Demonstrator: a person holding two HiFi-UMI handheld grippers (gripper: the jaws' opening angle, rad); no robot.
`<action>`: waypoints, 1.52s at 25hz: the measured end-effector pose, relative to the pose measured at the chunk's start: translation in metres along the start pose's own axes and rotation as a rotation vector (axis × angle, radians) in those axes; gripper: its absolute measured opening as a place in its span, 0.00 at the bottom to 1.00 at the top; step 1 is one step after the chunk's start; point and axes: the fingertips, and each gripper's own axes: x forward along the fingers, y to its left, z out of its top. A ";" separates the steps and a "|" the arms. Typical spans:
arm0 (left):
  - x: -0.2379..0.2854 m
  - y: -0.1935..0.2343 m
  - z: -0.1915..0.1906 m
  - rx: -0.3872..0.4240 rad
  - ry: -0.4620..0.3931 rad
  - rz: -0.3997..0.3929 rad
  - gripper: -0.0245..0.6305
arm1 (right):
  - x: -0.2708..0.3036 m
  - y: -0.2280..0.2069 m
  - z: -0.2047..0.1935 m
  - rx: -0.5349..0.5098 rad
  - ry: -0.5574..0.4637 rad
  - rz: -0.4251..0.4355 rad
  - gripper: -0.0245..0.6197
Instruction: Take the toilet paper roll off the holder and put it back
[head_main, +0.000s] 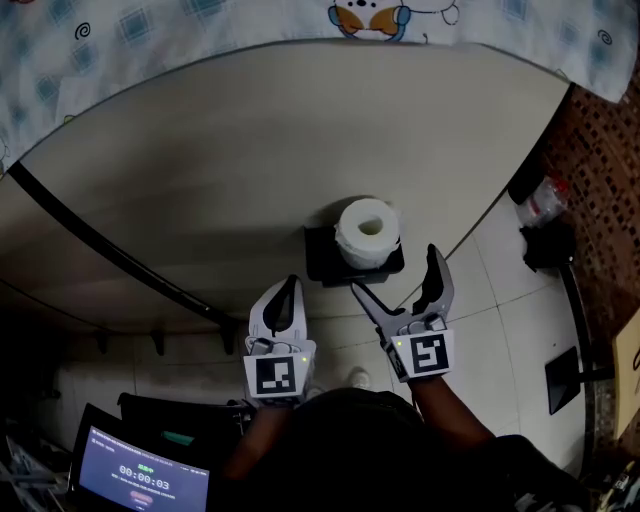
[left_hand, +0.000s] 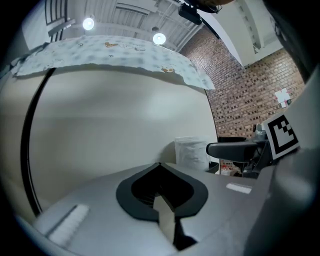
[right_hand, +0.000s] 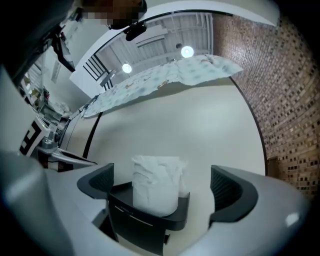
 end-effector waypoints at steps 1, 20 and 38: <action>-0.001 0.000 0.000 0.000 -0.002 0.001 0.07 | 0.001 0.001 0.000 0.002 0.002 0.005 0.95; 0.024 0.018 -0.001 0.013 0.005 0.027 0.07 | 0.055 0.007 -0.023 -0.030 0.130 0.102 0.95; 0.035 0.025 -0.003 0.002 0.010 0.028 0.07 | 0.067 0.008 -0.023 -0.065 0.161 0.137 0.76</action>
